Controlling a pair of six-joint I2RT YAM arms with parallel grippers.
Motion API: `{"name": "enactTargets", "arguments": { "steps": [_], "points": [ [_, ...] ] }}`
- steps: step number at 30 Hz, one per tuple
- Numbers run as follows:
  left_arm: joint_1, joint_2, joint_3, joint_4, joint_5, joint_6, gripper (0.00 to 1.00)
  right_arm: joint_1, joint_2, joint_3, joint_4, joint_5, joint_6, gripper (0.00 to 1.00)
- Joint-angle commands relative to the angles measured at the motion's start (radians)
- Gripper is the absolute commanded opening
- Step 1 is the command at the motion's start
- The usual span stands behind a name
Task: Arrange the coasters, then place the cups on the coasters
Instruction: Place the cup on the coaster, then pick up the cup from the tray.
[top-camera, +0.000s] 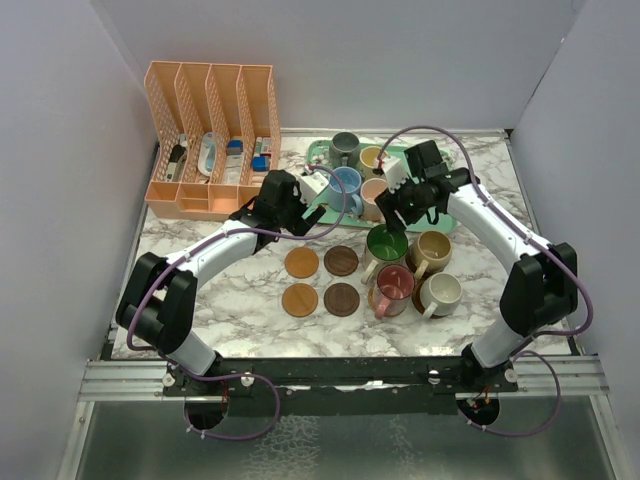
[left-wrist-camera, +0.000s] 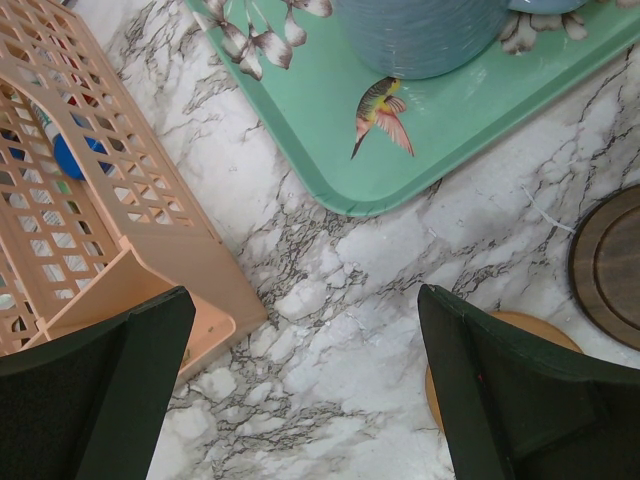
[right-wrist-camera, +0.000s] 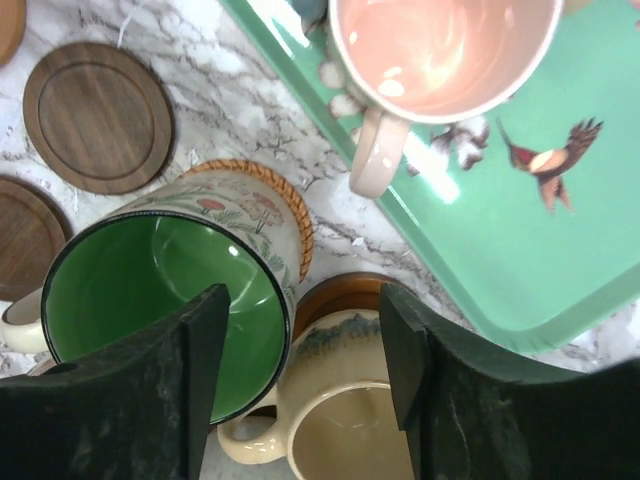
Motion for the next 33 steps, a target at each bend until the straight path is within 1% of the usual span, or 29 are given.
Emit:
{"name": "enactTargets", "arguments": {
  "steps": [1,6,9,14,21,28,30,33],
  "points": [
    [0.004,-0.004,0.022,-0.001,0.015,0.004,0.99,0.006,-0.04,0.081,0.039,0.056,-0.026,0.63],
    [0.004,-0.011,0.02,0.004,0.004,0.005,0.99,0.007,-0.012,0.18,0.08,0.108,-0.05,0.64],
    [0.004,-0.014,0.021,0.003,-0.001,0.008,0.99,0.006,0.01,0.222,0.142,0.127,-0.072,0.64],
    [0.006,-0.028,0.023,0.0,-0.012,0.007,0.99,0.006,0.061,0.276,0.224,0.103,-0.087,0.64],
    [0.008,-0.034,0.051,-0.015,0.006,-0.005,0.99,0.006,0.117,0.311,0.326,0.075,-0.024,0.64],
    [0.009,0.003,0.107,-0.043,0.026,0.042,0.99,0.006,0.171,0.324,0.411,0.097,0.028,0.64],
    [0.009,0.015,0.12,-0.043,0.048,0.039,0.99,0.006,0.195,0.326,0.431,0.107,0.04,0.63],
    [0.009,0.039,0.144,-0.03,0.098,-0.003,0.99,0.006,0.214,0.317,0.458,0.116,0.07,0.63]
  ]
}}
